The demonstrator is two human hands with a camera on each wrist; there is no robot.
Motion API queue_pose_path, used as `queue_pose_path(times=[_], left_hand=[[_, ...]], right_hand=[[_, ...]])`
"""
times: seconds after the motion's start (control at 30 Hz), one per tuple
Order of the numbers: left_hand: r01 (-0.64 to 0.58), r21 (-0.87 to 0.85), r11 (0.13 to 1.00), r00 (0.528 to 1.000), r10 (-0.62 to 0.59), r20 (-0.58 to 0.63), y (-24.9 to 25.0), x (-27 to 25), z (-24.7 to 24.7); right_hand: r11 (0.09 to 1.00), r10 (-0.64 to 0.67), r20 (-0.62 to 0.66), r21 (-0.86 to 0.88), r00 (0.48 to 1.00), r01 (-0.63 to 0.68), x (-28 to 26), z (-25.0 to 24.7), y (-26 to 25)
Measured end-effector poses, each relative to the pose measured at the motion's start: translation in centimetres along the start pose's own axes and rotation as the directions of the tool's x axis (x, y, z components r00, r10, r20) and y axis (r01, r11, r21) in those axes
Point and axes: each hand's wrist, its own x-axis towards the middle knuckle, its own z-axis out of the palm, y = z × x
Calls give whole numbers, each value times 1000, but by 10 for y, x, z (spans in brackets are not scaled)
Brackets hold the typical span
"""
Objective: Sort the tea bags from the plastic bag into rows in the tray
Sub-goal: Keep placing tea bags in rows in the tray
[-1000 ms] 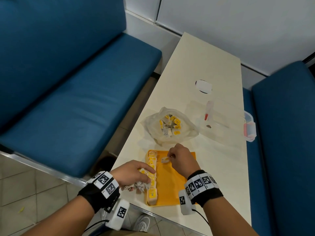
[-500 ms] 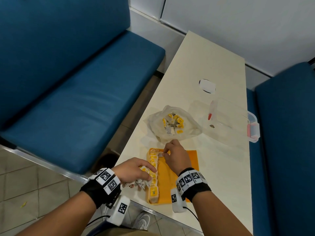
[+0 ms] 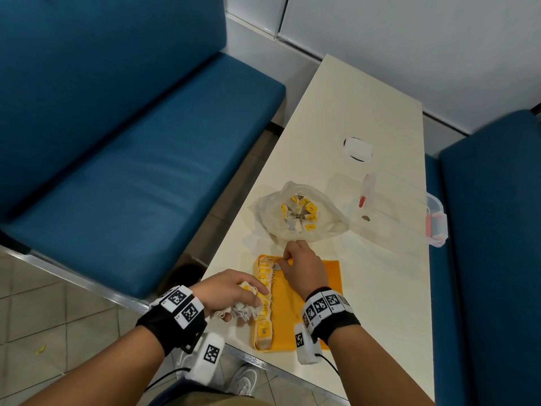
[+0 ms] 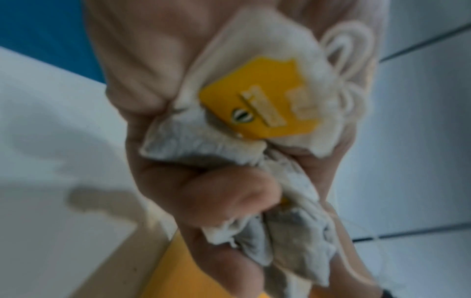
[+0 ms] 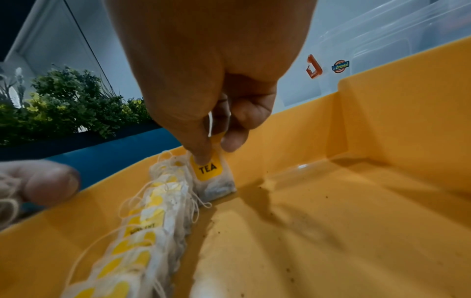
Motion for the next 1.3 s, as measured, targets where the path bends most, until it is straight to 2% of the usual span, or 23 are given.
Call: queue_pose_path(times=[0.13, 0.23, 0.37, 0.43, 0.5, 0.57, 0.8, 0.93, 1.0, 1.07, 1.17, 1.3], left_hand=[[14, -215, 976, 1000, -14, 3, 4, 0, -2], [37, -363, 931, 999, -38, 4, 7, 2, -1], [40, -506, 861, 999, -48, -2, 15, 6, 5], [45, -554, 831, 999, -51, 4, 19, 8, 7], [65, -586, 808, 997, -71, 12, 22, 10, 9], [94, -611, 786, 995, -86, 42, 24, 12, 10], [107, -644, 758, 994, -66, 87, 24, 16, 10], [77, -645, 761, 997, -47, 63, 23, 17, 8], [57, -652, 756, 998, -34, 47, 23, 18, 7], [37, -665, 746, 999, -16, 38, 24, 18, 7], [17, -663, 748, 1000, -3, 22, 26, 18, 7], [-20, -585, 811, 1000, 5, -26, 27, 20, 11]], right_hand=[[997, -25, -28, 66, 999, 27, -5, -9, 1], [977, -31, -71, 209, 997, 45, -14, -22, -5], [852, -84, 26, 520, 996, 58, -35, -46, -19], [813, -151, 95, 578, 984, 69, -43, -50, -23], [822, -194, 145, 564, 970, 80, -46, -47, -22], [840, -183, 150, 538, 972, 75, -47, -43, -18], [863, -127, 68, 499, 990, 76, -48, -41, -13], [878, -93, 21, 474, 995, 72, -49, -40, -8], [873, -40, 20, 488, 999, 25, -49, -39, -4], [826, 35, 53, 561, 998, -59, -48, -37, 0], [655, 137, 148, 728, 979, -202, -48, -37, 3], [455, 180, 208, 849, 961, -269, -48, -37, 3]])
